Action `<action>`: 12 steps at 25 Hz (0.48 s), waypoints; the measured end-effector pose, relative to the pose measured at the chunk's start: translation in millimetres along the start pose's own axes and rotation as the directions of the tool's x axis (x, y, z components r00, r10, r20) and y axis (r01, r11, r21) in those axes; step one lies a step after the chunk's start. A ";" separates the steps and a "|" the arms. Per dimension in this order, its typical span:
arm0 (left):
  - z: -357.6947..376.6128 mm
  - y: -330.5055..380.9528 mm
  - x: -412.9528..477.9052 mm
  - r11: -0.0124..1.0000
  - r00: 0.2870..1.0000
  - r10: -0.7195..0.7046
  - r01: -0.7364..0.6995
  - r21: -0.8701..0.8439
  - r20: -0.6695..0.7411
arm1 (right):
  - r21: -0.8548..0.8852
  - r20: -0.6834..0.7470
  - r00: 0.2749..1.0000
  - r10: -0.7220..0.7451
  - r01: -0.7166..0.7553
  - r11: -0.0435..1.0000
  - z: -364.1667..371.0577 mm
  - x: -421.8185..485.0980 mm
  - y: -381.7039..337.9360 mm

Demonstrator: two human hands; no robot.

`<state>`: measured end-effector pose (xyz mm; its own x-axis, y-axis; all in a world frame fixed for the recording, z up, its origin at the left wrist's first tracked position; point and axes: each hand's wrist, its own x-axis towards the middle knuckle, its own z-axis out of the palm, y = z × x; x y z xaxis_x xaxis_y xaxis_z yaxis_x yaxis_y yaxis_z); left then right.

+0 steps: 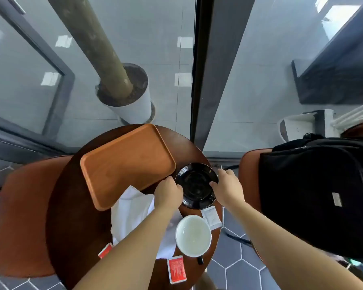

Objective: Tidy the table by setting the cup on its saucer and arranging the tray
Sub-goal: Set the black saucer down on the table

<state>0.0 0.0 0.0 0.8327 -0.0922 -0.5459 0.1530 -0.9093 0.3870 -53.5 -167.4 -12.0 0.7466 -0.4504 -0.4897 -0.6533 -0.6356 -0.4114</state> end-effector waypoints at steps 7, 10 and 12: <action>9.9 3.1 11.6 0.997 0.997 -0.072 0.072 0.007 0.010 | 0.112 -0.003 0.991 0.131 -0.130 0.985 8.8 9.5 9.1; 12.2 0.6 16.9 0.996 0.997 -0.072 0.073 -0.048 0.021 | 0.143 0.017 0.989 0.144 -0.145 0.979 6.7 13.5 12.6; 12.9 -1.0 15.9 0.988 0.998 -0.068 0.068 -0.136 0.004 | 0.162 0.018 0.989 0.145 -0.146 0.976 2.7 13.9 13.6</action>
<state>6.2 -5.8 -18.7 0.8184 -0.0319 -0.5738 0.2802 -0.8496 0.4468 -52.4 -180.7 -26.5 0.6417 -0.5263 -0.5579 -0.7668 -0.4532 -0.4545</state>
